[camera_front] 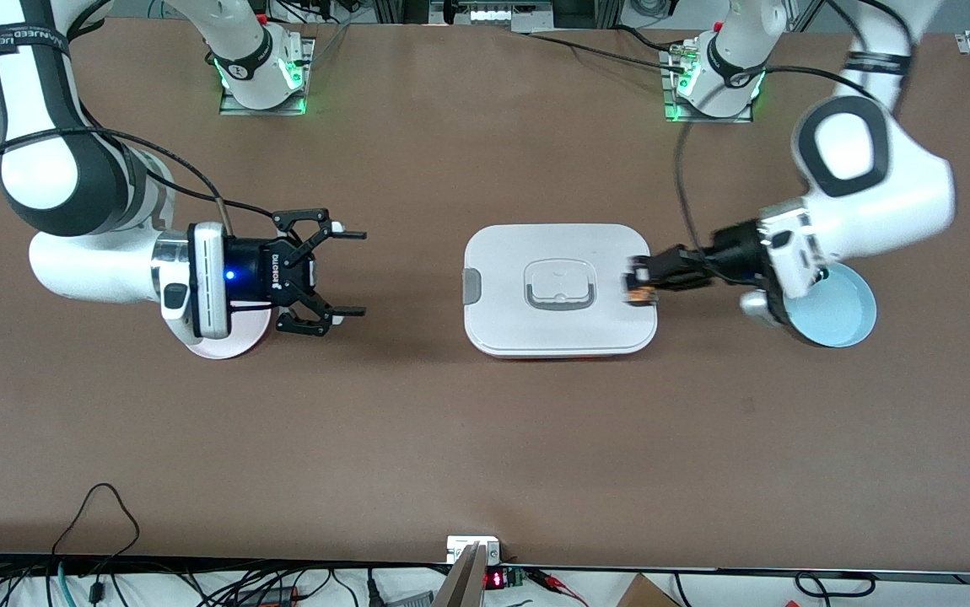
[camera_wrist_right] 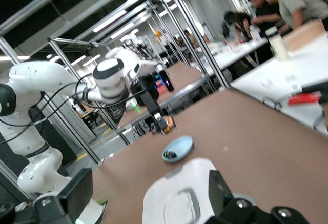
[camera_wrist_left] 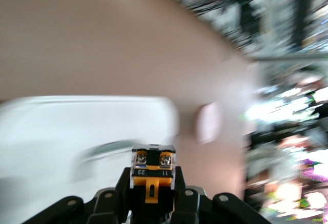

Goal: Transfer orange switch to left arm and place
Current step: 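Open the right gripper while the left gripper carries the switch away, then lower the switch onto the blue plate while the right gripper withdraws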

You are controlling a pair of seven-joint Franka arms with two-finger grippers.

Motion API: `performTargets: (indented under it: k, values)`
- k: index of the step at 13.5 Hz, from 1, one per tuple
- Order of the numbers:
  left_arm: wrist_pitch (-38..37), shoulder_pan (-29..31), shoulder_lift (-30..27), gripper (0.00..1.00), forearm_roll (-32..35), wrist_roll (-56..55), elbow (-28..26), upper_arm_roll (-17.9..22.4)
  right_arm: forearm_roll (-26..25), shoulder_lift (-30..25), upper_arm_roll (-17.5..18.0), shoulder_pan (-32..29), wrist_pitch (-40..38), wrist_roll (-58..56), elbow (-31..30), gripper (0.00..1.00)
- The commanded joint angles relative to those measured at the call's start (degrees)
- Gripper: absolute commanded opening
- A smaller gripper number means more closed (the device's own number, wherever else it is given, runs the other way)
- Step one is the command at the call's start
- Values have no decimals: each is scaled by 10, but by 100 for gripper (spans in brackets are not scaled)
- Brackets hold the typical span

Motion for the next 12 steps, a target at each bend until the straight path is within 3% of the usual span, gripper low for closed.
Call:
performTargets:
  k: [1,4,6,10,12]
  values:
    - [-65,0,-15,0,202,-9,3,59,-73,-18,-2,-16,-6,74,-16,100]
    - [-69,2,-11,0,363,-58,-20,103,-165,-30,-18,-17,-2,255,-15,100]
    - [-69,8,-4,0,452,-113,-35,119,-262,-31,-25,-24,0,387,-12,100]
    - [-35,28,32,0,529,-160,-67,138,-461,-35,-27,-30,-3,583,-9,100]
    - [13,29,67,0,572,-164,-78,159,-516,-37,-27,-29,-7,704,-9,100]
